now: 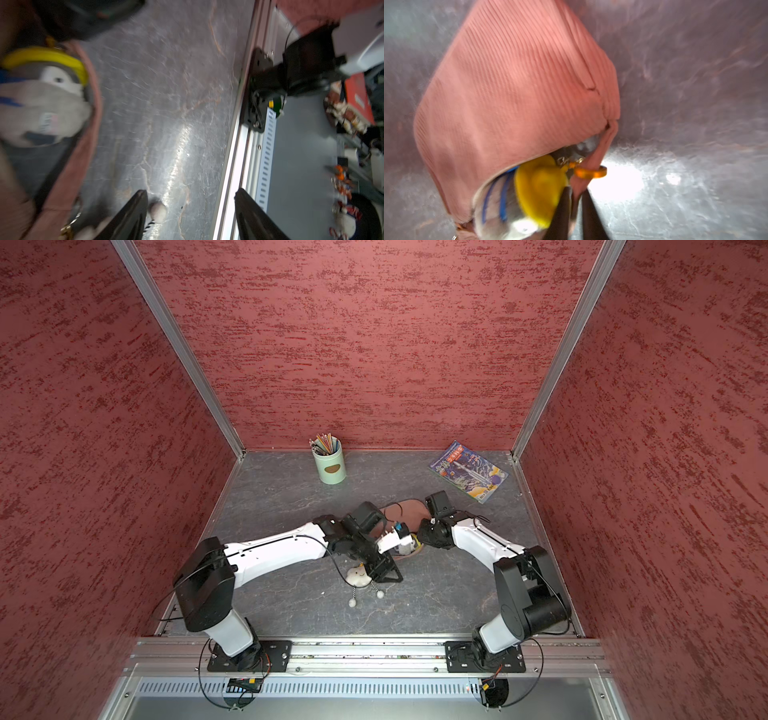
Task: Remove the decoration from the bag
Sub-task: Move the bag to the center of the board.
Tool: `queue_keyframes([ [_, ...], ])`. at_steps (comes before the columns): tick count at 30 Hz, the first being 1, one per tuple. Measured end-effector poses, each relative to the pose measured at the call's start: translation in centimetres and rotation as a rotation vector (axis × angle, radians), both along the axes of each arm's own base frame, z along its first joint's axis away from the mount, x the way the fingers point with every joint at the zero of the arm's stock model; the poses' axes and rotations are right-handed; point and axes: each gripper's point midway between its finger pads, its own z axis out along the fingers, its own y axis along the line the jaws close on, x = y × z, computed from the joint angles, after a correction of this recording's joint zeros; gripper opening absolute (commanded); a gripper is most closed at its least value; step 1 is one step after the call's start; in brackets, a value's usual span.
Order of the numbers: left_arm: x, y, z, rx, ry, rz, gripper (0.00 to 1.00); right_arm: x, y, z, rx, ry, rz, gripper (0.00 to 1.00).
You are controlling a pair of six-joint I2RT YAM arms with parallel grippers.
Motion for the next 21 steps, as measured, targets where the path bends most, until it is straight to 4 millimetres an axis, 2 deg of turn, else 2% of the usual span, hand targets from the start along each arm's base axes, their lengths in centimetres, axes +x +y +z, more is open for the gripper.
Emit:
queue_keyframes([
  [2,4.9,2.7,1.2,-0.028,-0.002,0.171,0.73,-0.2,-1.0,0.9,-0.063,-0.015,-0.012,0.50],
  [4,9.6,5.5,1.6,-0.029,-0.026,0.333,0.74,-1.1,-1.6,1.8,-0.095,-0.015,-0.037,0.54],
  [5,11.2,6.4,1.5,-0.020,-0.034,0.387,0.74,-1.7,-1.6,2.3,-0.097,-0.014,-0.042,0.55],
  [7,13.7,7.1,0.7,0.008,-0.042,0.456,0.75,-2.9,-0.2,3.3,-0.074,-0.021,-0.033,0.57],
  [9,15.6,6.8,-1.0,0.046,-0.039,0.493,0.76,-4.4,2.4,3.6,-0.038,-0.010,0.006,0.58],
  [12,17.3,6.6,-4.8,0.122,-0.019,0.524,0.78,-6.5,6.1,2.5,0.003,0.052,0.059,0.59],
  [16,17.3,6.9,-9.4,0.210,0.031,0.537,0.75,-8.0,8.3,-0.6,0.014,0.163,0.066,0.58],
  [19,17.3,6.7,-11.1,0.251,0.034,0.533,0.59,-8.4,8.9,-2.8,0.003,0.218,0.056,0.46],
  [21,17.2,6.4,-11.2,0.258,0.027,0.530,0.39,-8.5,8.7,-3.7,-0.014,0.239,0.053,0.35],
])
